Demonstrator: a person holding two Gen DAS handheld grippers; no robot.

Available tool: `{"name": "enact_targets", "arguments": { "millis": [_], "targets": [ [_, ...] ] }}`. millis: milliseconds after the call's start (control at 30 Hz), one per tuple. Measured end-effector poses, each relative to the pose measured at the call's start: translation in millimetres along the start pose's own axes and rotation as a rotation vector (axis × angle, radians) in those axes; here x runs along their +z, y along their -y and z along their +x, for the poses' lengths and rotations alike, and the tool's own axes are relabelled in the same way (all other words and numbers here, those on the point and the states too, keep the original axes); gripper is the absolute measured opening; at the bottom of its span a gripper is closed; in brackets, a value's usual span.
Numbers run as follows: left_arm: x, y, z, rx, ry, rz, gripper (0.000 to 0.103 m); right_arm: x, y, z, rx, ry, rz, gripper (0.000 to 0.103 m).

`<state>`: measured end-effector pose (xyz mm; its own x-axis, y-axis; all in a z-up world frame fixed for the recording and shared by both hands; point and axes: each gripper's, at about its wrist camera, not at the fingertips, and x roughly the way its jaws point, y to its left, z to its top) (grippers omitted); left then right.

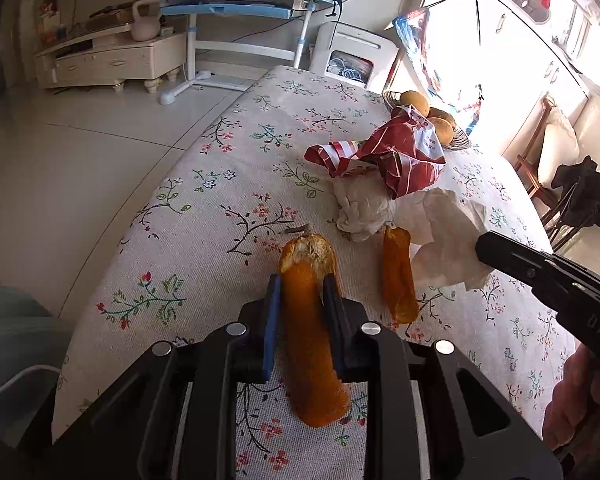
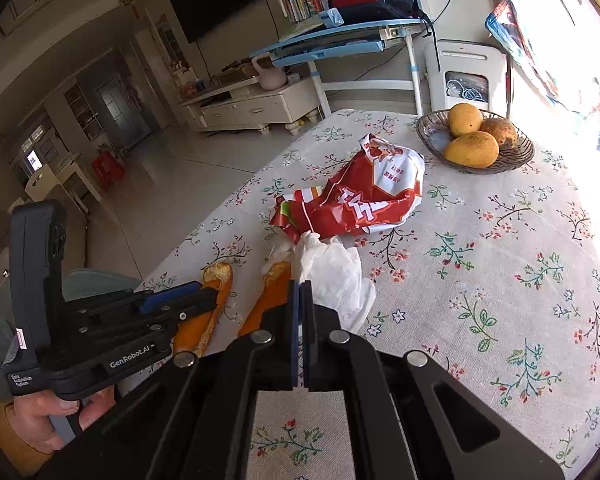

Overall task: Collect trash
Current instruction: 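Grasp the white tissue with the right gripper while the left lifts the peel, then carry the peel and tissue over the yellow bin and open the right gripper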

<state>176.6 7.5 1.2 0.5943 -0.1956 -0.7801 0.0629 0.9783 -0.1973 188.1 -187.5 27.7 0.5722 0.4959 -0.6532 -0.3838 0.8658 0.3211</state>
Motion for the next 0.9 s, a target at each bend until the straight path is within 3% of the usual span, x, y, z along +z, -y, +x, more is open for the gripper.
{"name": "enact_targets", "arguments": {
  "millis": [200, 367, 433, 467, 500, 533, 567, 767, 833, 900],
  "targets": [
    [-13, 0, -8, -0.025, -0.006, 0.022, 0.021, -38, 5, -48, -0.053, 0.023, 0.086, 0.002],
    [-20, -1, -13, -0.024, 0.0, 0.032, 0.021, -58, 15, -46, -0.108, -0.043, 0.145, 0.002],
    [-22, -1, -14, -0.019, 0.0, 0.035, 0.021, -60, 17, -43, -0.131, -0.039, 0.158, 0.007],
    [-23, 0, -15, -0.017, 0.0, 0.038, 0.022, -60, 17, -42, -0.138, -0.032, 0.165, 0.026],
    [-23, 0, -15, -0.015, -0.001, 0.043, 0.023, -59, 17, -41, -0.154, -0.015, 0.169, 0.054],
    [-22, 1, -15, -0.012, -0.002, 0.048, 0.023, -57, 16, -40, -0.165, 0.003, 0.169, 0.062],
    [-22, 0, -15, -0.009, -0.003, 0.05, 0.025, -57, 16, -38, -0.162, 0.006, 0.164, 0.063],
    [-18, -2, -14, 0.012, -0.002, 0.04, 0.032, -60, 11, -16, -0.201, -0.043, 0.123, 0.061],
    [-17, -1, -13, 0.019, -0.001, 0.044, 0.032, -62, 7, -15, -0.251, -0.046, 0.08, 0.053],
    [-16, -1, -12, 0.022, 0.0, 0.047, 0.032, -62, 8, -15, -0.267, -0.052, 0.068, 0.034]
  ]
}}
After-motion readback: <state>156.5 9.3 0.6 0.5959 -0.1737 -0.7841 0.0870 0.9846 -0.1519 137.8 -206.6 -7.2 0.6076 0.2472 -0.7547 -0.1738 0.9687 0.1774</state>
